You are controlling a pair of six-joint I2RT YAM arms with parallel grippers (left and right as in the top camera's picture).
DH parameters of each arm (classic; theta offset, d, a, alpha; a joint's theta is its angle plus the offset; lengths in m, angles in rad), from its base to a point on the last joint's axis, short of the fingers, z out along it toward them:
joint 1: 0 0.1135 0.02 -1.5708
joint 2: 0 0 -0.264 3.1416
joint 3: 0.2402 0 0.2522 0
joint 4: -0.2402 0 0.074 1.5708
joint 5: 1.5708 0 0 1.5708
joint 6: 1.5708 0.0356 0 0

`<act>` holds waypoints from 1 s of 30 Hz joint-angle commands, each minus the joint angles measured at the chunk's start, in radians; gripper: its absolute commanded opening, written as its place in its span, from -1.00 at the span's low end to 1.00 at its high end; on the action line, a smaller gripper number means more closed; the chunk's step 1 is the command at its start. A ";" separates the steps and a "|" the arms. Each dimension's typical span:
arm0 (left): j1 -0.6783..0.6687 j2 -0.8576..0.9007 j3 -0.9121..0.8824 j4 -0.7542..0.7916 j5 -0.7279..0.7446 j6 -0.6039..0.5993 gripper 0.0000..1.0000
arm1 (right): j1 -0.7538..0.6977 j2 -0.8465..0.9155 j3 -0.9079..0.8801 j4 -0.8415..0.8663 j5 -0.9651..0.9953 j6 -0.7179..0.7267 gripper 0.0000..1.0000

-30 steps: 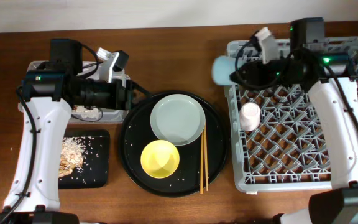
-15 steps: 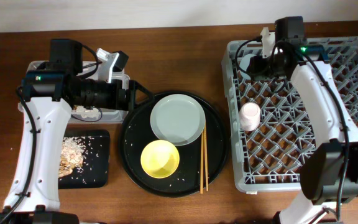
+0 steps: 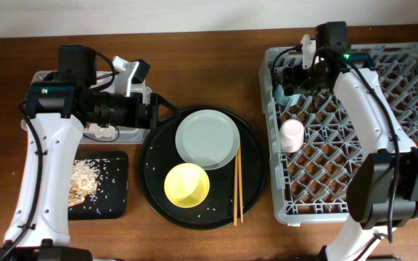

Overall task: Sort waste into correct bins and load items into the dishwasher rack
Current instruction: 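Lower the blue cup upside down into the dish rack with the right gripper, then move the right gripper to the yellow bowl and grasp its rim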

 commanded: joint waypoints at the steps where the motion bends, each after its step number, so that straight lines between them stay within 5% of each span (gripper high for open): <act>1: 0.001 0.000 0.002 -0.001 -0.005 0.006 0.99 | 0.000 -0.093 0.086 -0.080 0.003 0.002 0.70; 5: 0.001 0.000 0.002 -0.001 -0.181 0.006 0.99 | 0.000 -0.193 0.159 -0.278 -0.175 0.031 0.96; 9: 0.002 0.000 0.002 0.039 -0.366 0.006 0.99 | 0.001 -0.211 0.159 -0.443 -0.408 0.029 0.98; 12: 0.002 0.000 0.002 0.089 -0.459 0.006 0.99 | 0.037 -0.211 0.155 -0.550 -0.407 0.029 0.63; 14: 0.002 -0.001 0.002 0.117 -0.496 0.006 0.99 | 0.085 -0.211 0.153 -0.575 -0.407 0.029 0.61; 18: 0.009 -0.006 0.008 0.149 -0.603 0.006 0.99 | 0.264 -0.203 0.153 -0.572 -0.371 0.031 0.53; 26: 0.014 -0.073 0.011 0.022 -1.390 0.006 0.99 | 0.621 -0.196 0.011 -0.378 -0.253 0.174 0.53; 30: 0.043 -0.073 0.011 0.010 -1.427 0.006 0.99 | 0.780 -0.195 -0.153 -0.160 -0.252 0.191 0.47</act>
